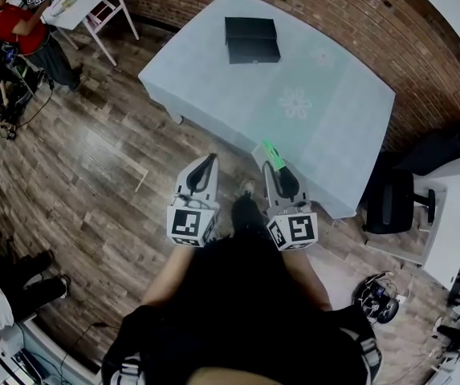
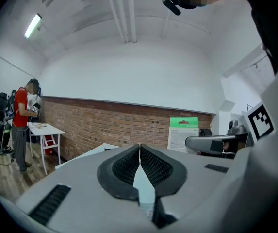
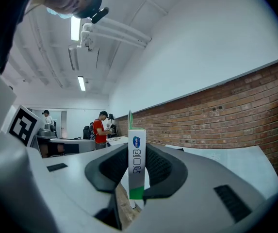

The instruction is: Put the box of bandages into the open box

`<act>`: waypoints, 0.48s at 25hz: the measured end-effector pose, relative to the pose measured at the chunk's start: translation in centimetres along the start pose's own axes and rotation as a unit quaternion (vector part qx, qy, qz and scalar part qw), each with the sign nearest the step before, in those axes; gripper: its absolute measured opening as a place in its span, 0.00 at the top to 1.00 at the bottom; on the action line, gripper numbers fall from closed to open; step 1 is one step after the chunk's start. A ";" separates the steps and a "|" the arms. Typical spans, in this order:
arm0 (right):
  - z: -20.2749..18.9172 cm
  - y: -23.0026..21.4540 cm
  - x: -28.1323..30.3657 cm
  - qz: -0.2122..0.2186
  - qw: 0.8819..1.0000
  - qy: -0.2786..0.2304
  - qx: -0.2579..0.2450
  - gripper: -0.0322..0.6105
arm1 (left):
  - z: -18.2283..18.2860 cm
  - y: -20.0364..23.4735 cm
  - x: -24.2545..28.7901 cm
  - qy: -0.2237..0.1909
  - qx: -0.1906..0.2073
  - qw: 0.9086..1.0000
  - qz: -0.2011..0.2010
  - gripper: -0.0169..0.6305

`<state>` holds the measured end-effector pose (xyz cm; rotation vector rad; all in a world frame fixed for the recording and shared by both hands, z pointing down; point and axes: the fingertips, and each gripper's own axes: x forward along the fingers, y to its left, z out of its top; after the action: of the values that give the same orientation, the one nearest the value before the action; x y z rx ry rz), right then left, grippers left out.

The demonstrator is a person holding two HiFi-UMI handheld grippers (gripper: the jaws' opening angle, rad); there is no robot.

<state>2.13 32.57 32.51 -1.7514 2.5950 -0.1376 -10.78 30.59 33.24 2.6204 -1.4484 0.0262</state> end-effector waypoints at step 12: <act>1.1 -10.3 10.2 0.025 1.000 0.011 0.002 0.79 | 1.8 1.9 13.2 -0.012 -0.006 0.999 0.034 0.92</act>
<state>7.88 19.27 32.65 -1.6924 2.6496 -0.1631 -5.41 18.20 32.81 2.5707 -1.5394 -0.0066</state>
